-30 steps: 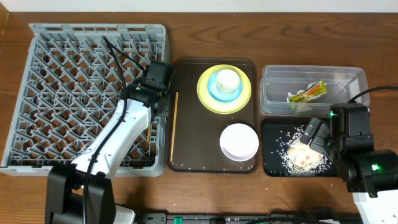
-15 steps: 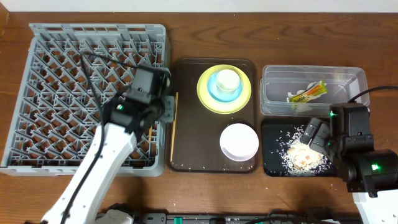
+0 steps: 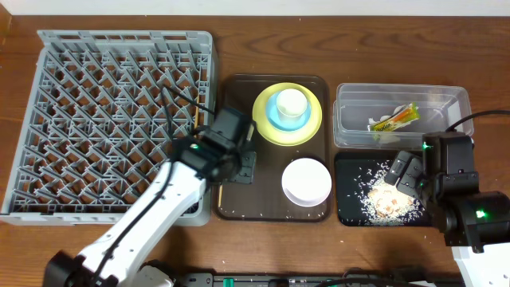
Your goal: Sort waste into correct bins and load items into the dishwasher
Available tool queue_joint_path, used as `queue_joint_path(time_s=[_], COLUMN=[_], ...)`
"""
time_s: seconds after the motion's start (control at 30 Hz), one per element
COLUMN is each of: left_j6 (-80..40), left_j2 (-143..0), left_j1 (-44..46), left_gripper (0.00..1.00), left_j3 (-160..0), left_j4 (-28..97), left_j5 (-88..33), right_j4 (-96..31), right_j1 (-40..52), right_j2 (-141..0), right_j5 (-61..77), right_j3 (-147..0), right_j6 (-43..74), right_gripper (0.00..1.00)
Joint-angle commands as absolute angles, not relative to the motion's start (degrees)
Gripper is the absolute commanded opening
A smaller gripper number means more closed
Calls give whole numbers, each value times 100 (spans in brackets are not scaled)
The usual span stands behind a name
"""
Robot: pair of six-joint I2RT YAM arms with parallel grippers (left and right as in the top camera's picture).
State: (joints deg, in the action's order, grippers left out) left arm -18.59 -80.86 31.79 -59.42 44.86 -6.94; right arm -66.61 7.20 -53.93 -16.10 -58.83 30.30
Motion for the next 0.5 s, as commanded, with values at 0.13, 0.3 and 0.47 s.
queue_joint_path(time_s=[0.13, 0.3, 0.47], left_j6=[-2447, -2521, -2521], left_j2=[-8818, -9542, -10016], left_j1=[3459, 3457, 3400], left_gripper=[20, 20, 21], left_j3=[-5913, -5913, -5913], left_j4=[4278, 4228, 4169], left_j5=[849, 963, 1208], right_j4=[-6667, -6665, -6667], right_j1=[648, 648, 648], right_j2=[-5389, -5391, -5391], right_j5=[-1647, -1647, -1647], right_j3=[-5966, -5966, -5966], right_j6=[2971, 2969, 2969], right_gripper=[99, 99, 99])
